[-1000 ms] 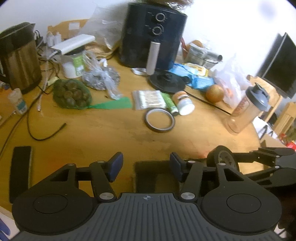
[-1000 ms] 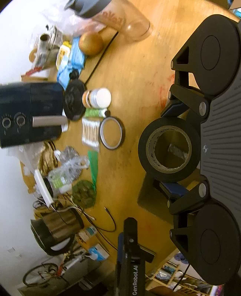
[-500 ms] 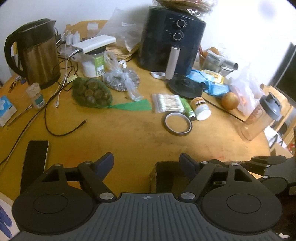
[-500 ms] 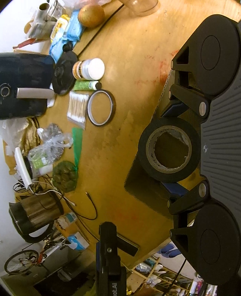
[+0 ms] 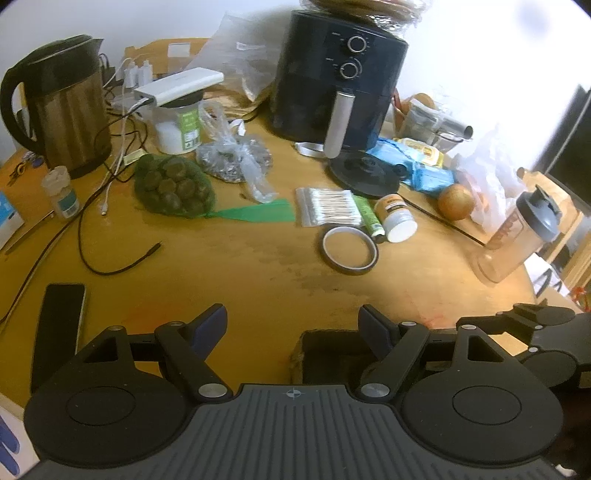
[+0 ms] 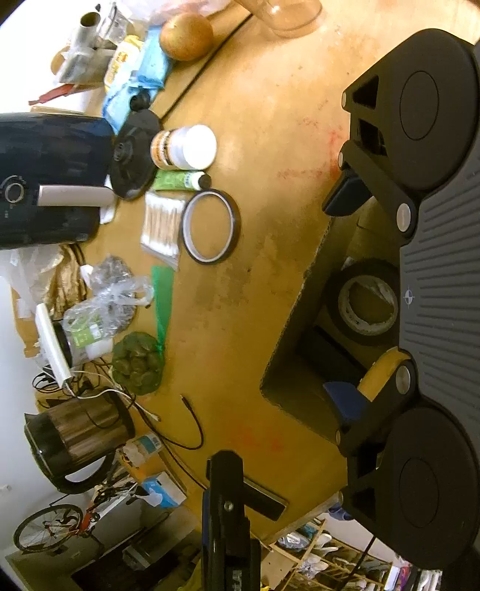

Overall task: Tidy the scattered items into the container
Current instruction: 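Lower the black tape roll into the box and open the right gripper, then withdraw both open grippers from the box back over the table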

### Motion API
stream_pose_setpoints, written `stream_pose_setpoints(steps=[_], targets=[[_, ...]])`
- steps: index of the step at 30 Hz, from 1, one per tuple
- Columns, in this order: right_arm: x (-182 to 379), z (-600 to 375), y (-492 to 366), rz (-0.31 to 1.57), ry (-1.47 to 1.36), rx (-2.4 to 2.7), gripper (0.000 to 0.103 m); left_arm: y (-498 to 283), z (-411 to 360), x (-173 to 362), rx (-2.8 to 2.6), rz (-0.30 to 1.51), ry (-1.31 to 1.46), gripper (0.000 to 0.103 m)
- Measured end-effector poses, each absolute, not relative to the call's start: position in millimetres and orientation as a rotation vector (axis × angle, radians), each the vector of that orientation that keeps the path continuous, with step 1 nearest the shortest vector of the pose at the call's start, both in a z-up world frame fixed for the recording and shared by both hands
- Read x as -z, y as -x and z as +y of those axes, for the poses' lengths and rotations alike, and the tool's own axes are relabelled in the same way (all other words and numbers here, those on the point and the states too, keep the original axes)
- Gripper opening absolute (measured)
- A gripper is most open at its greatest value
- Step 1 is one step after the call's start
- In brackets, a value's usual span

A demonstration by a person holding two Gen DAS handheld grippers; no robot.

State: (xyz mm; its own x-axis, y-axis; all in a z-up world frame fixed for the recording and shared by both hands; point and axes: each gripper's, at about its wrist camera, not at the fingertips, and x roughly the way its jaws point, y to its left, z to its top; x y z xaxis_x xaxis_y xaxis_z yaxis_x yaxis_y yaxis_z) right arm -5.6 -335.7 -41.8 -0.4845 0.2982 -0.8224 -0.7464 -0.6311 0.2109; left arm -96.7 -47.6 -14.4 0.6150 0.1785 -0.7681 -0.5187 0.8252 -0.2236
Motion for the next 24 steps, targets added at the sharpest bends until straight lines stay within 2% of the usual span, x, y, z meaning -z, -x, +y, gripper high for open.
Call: stream_pose_setpoints(steps=[6, 17, 24], targets=[[35.9, -334.7, -6.1, 0.725, 0.993, -2.105, 0.103, 85.0, -52.7, 14.4, -0.388, 0.818, 0.436, 0.078], [30.0, -327.7, -31.8, 0.733, 0.901, -2.035, 0.103, 64.1, -62.0, 13.1, -0.327, 0.808, 0.402, 0.078], [27.4, -327.1, -47.1, 0.638, 0.838, -1.998, 0.103, 52.6, -69.8, 11.6, -0.316, 0.786, 0.352, 0.078]])
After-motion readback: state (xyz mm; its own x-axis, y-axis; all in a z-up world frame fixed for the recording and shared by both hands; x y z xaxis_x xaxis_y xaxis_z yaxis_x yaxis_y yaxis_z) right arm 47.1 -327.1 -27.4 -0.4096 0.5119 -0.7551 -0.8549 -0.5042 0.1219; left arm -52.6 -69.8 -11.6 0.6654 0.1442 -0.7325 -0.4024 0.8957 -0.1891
